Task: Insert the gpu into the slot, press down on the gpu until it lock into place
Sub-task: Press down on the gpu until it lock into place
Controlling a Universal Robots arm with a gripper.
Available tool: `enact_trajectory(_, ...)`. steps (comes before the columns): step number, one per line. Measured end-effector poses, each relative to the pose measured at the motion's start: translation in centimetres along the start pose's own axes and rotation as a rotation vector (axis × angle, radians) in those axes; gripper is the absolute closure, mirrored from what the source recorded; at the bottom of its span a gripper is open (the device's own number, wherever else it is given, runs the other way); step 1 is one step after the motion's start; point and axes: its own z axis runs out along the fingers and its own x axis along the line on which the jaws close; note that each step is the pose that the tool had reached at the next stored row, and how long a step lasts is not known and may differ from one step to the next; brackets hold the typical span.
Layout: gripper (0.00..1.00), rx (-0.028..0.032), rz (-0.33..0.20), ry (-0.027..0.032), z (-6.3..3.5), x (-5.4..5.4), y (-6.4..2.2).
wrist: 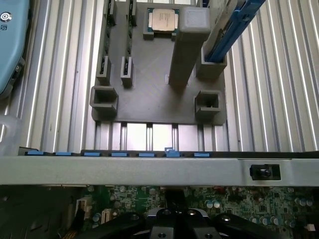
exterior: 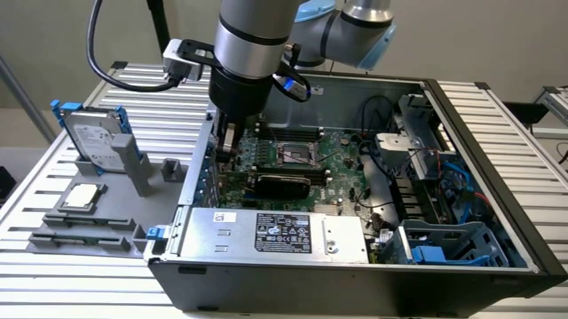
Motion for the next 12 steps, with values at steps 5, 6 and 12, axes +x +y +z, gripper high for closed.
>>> enact_trajectory(5, 0.89, -0.0019, 0.002, -0.0003, 0.04, -0.15, 0.14)
enact_trajectory(6, 0.89, -0.0023, 0.002, -0.0004, 0.05, -0.18, 0.16)
enact_trajectory(12, 0.89, -0.0095, 0.004, -0.0004, 0.04, -0.22, 0.21)
